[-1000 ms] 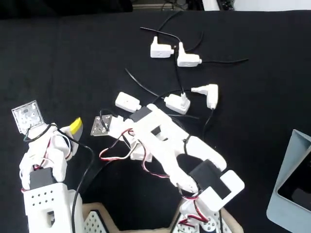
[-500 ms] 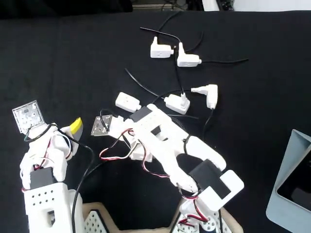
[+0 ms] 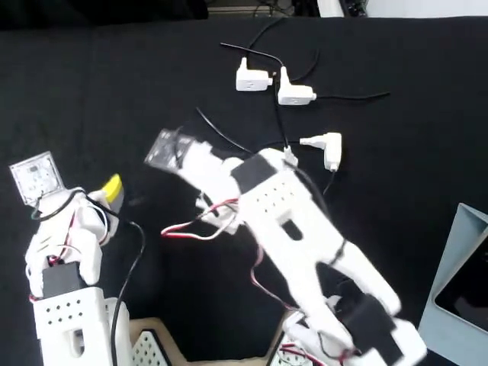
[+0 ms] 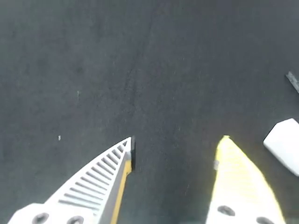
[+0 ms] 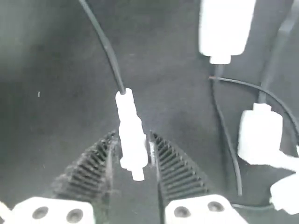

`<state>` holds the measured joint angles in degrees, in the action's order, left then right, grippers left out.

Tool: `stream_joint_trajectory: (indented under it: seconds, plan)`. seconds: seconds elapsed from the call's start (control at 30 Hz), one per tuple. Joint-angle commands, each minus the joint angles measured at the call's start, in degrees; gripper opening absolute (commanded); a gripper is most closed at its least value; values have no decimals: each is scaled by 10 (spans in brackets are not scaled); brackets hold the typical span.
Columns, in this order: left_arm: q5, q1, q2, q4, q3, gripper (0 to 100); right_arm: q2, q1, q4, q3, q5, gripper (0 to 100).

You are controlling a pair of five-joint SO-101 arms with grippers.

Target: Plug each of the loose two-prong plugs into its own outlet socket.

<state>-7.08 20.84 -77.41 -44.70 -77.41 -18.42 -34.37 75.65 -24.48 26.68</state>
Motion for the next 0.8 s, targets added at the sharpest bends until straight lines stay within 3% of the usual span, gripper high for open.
stream_joint_trajectory:
  seconds: [0.0, 0.17, 0.43, 0.63, 0.77]
  plan:
    - [2, 3, -4, 8, 70, 241, -67, 19, 1, 28, -68, 11]
    - [2, -10, -4, 8, 94, 242, -137, 17, -29, -6, -140, 11]
    - [1, -92, -4, 12, 95, 239, -283, 4, -213, -187, -187, 11]
    - [-65, -141, -4, 14, 102, 243, -378, -8, -309, -273, -224, 11]
    - [-84, -142, -4, 12, 123, 243, -412, 25, -329, -285, -246, 11]
